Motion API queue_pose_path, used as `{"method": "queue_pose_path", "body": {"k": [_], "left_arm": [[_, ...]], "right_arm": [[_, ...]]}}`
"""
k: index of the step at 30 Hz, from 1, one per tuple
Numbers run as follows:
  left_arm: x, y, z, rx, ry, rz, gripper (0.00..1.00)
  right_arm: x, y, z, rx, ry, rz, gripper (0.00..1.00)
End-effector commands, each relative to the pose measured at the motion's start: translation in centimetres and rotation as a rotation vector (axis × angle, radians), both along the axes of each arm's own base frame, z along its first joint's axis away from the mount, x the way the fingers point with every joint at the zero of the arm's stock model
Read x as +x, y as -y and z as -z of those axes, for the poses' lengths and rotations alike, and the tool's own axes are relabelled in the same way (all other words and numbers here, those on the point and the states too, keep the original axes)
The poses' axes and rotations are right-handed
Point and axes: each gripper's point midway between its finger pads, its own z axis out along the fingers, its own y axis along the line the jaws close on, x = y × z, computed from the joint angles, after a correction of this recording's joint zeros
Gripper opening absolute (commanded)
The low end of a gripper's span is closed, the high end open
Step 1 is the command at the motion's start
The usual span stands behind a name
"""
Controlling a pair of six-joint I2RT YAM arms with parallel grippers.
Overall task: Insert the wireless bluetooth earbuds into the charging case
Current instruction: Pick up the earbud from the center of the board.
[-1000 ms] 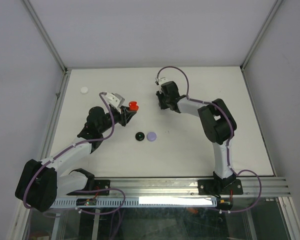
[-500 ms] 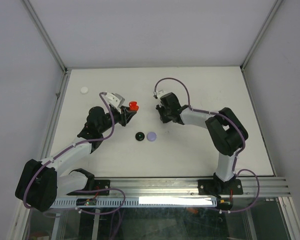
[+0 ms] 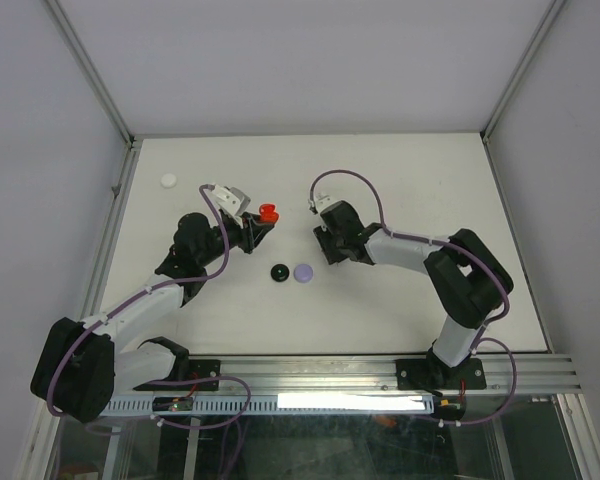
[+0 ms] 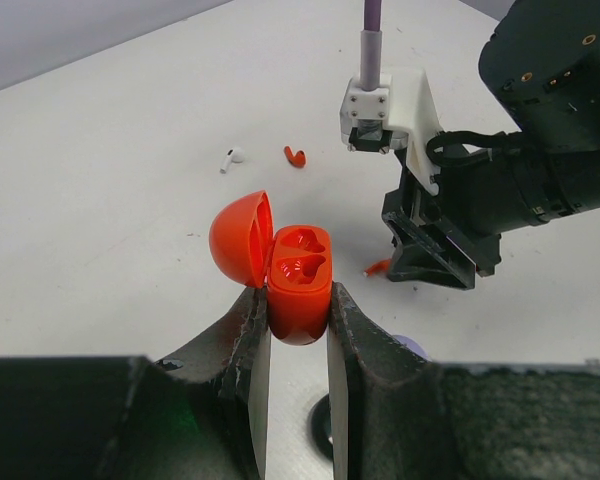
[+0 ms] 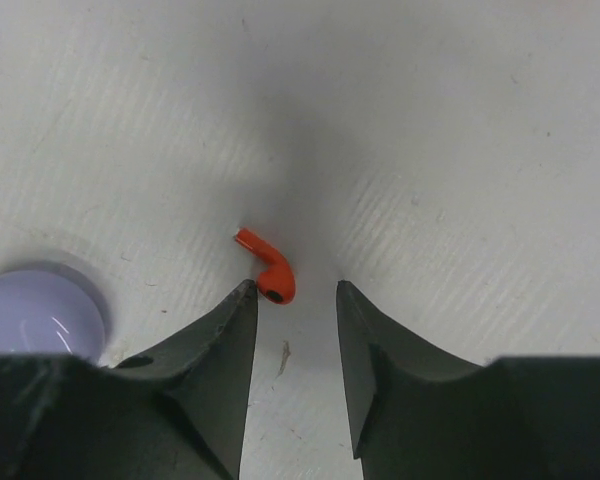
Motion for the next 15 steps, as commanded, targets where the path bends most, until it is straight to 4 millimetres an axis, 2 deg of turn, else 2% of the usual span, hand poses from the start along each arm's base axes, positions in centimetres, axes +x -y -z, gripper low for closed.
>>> {"method": "queue_pose_path", "body": {"k": [1, 15], "left_arm": [[0.7, 0.3, -2.7, -0.038, 0.068, 0.010, 0.00], [0.7, 0.3, -2.5, -0.036, 0.063, 0.012, 0.00]], "right_arm": [[-0.3, 2.0, -0.2, -0.068, 0.013, 0.046, 0.40], [1.3, 4.6, 0.1, -0.148, 0.049, 0.151, 0.42]]}}
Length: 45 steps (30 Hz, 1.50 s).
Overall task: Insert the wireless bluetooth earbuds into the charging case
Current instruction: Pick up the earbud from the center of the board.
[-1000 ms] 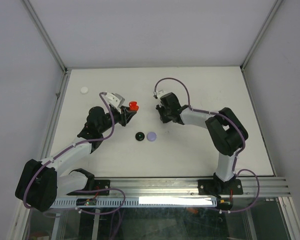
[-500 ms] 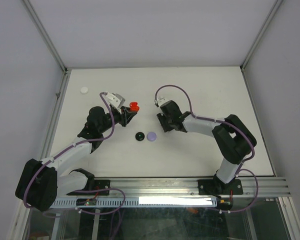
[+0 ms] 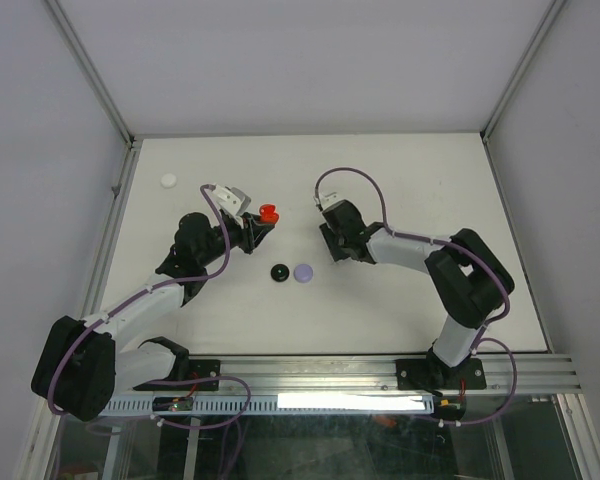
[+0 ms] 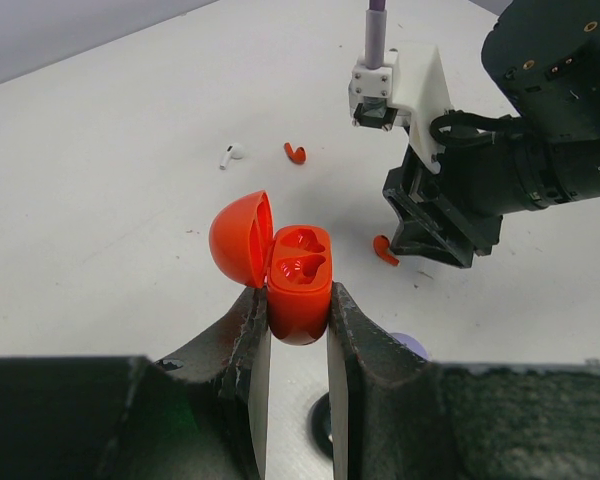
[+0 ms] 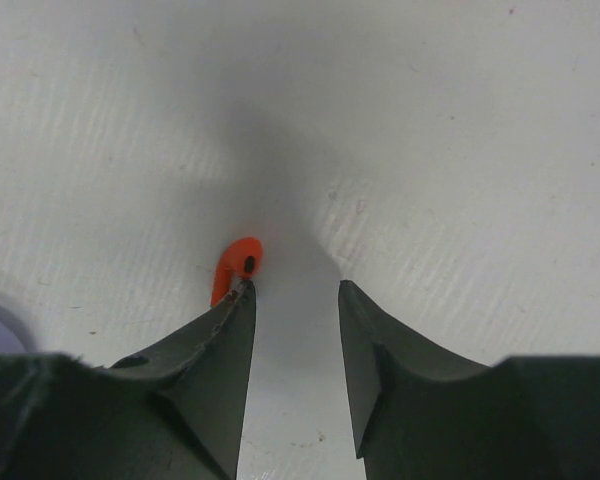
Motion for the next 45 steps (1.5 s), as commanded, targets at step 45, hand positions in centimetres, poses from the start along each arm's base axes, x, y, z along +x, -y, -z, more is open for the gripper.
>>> {"method": "queue_pose_path", "body": {"k": [45], "left_arm": [[0.4, 0.5, -3.1, -0.043, 0.077, 0.027, 0.00]], "right_arm": [[1.2, -2.9, -0.6, 0.134, -0.209, 0.244, 0.33]]}}
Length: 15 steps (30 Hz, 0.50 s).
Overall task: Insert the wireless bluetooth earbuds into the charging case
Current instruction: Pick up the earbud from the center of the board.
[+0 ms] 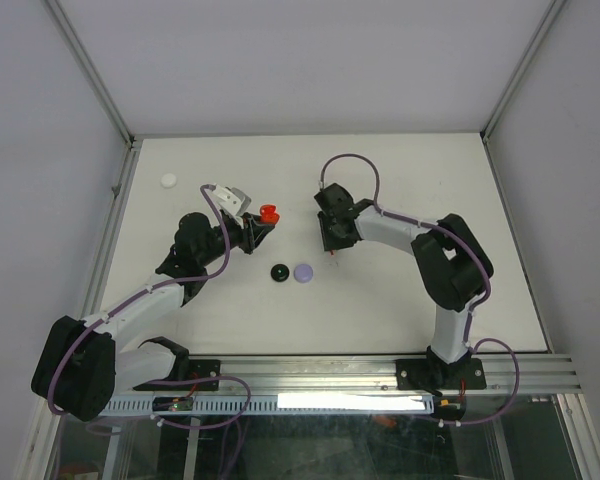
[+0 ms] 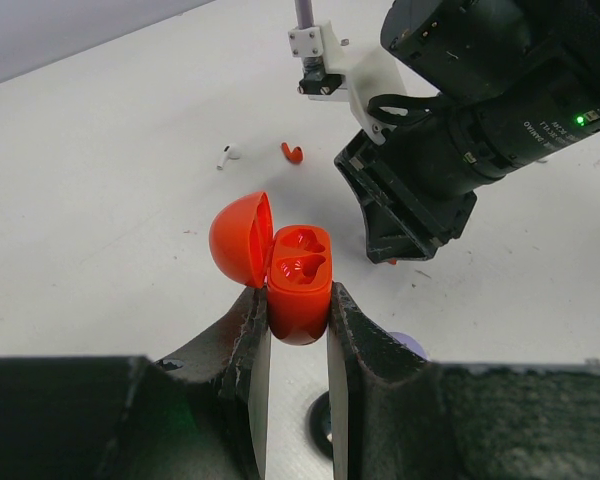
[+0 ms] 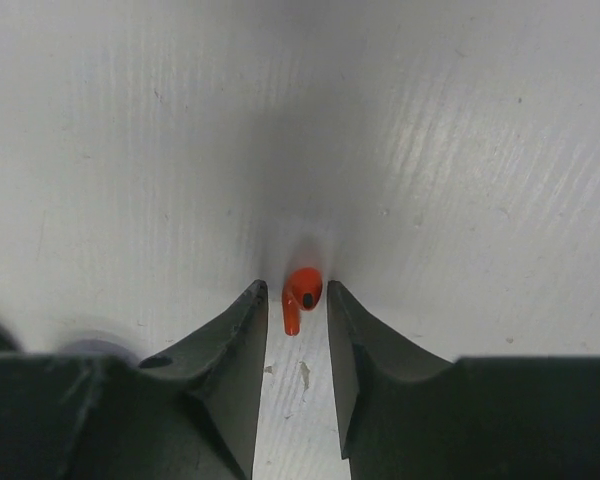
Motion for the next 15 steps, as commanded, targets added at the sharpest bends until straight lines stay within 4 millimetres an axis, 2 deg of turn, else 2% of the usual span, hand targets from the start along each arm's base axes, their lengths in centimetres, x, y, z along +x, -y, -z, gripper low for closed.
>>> {"method": "queue_pose_path", "body": {"k": [1, 9, 15], "left_arm": [[0.5, 0.4, -3.1, -0.042, 0.077, 0.020, 0.00], [0.6, 0.4, -3.0, -0.040, 0.075, 0.018, 0.00], [0.5, 0.5, -3.2, -0.041, 0.083, 0.026, 0.00]], "right_arm": [[0.9, -0.8, -0.5, 0.006, 0.021, 0.021, 0.32], [0.2, -0.3, 0.8, -0.044, -0.023, 0.013, 0.22], [0.2, -1.0, -1.1, 0.003, 0.009, -0.015, 0.12]]}}
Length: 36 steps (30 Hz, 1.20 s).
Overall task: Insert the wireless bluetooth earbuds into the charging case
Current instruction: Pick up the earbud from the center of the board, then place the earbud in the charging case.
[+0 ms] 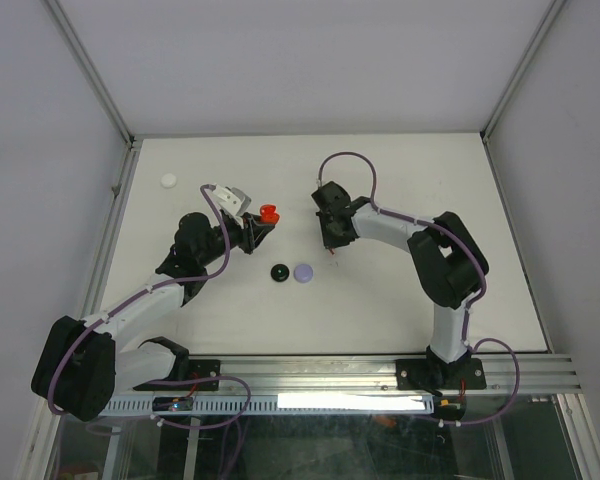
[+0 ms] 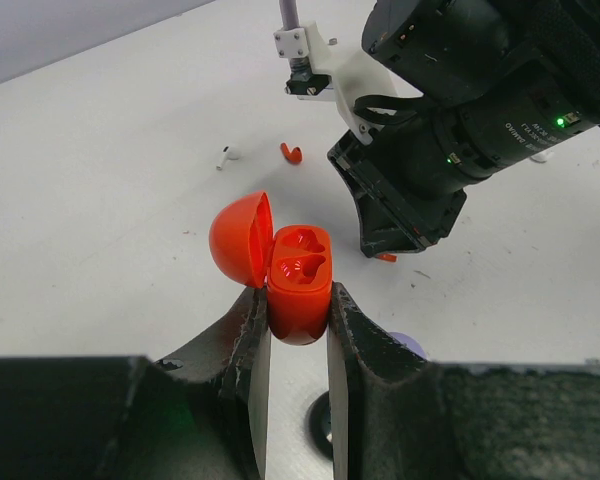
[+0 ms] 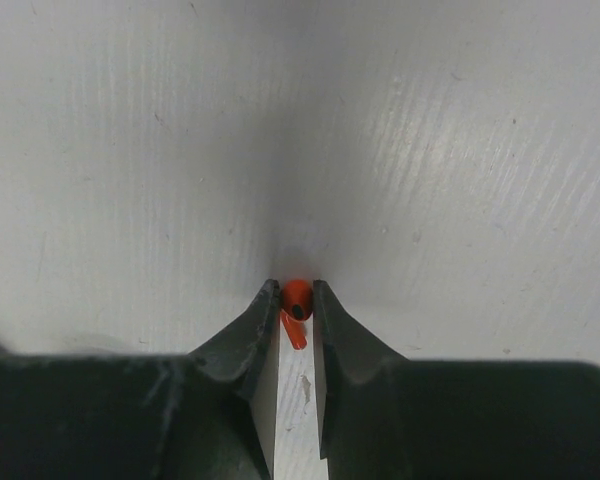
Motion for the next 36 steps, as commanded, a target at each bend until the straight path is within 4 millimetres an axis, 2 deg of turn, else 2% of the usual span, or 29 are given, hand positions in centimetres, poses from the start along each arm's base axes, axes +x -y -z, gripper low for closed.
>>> {"method": "queue_pose_path", "body": {"k": [1, 8, 13, 18, 26, 33, 36], "left_arm": [[0.4, 0.5, -3.2, -0.043, 0.086, 0.030, 0.00], [0.0, 0.6, -3.9, -0.064, 0.124, 0.047, 0.00], [-0.6, 0.5, -5.1, -0.106, 0.182, 0.051, 0.00], [-1.4, 0.5, -6.2, -0.145, 0.247, 0.071, 0.00], [-3.5, 1.2, -7.8, -0.206, 0.327, 0.164, 0.00], [-5.2, 1.3, -9.1, -0.242, 0.414, 0.222, 0.00], [-5.8, 1.2, -9.5, -0.251, 0.453, 0.234, 0.00]], "right_arm": [[-0.3, -0.8, -1.7, 0.035, 0.017, -0.025, 0.11], [0.3, -2.1, -7.4, 0.165, 0.144, -0.061, 0.10], [0.6, -3.0, -14.0, 0.303, 0.301, -0.096, 0.09], [0.1, -3.5, -20.2, 0.451, 0.454, -0.132, 0.09], [-2.3, -5.1, -26.8, 0.647, 0.599, -0.245, 0.09], [-5.7, -7.1, -31.9, 0.856, 0.753, -0.384, 0.09], [-7.8, -7.9, -33.8, 0.935, 0.823, -0.457, 0.09]]}}
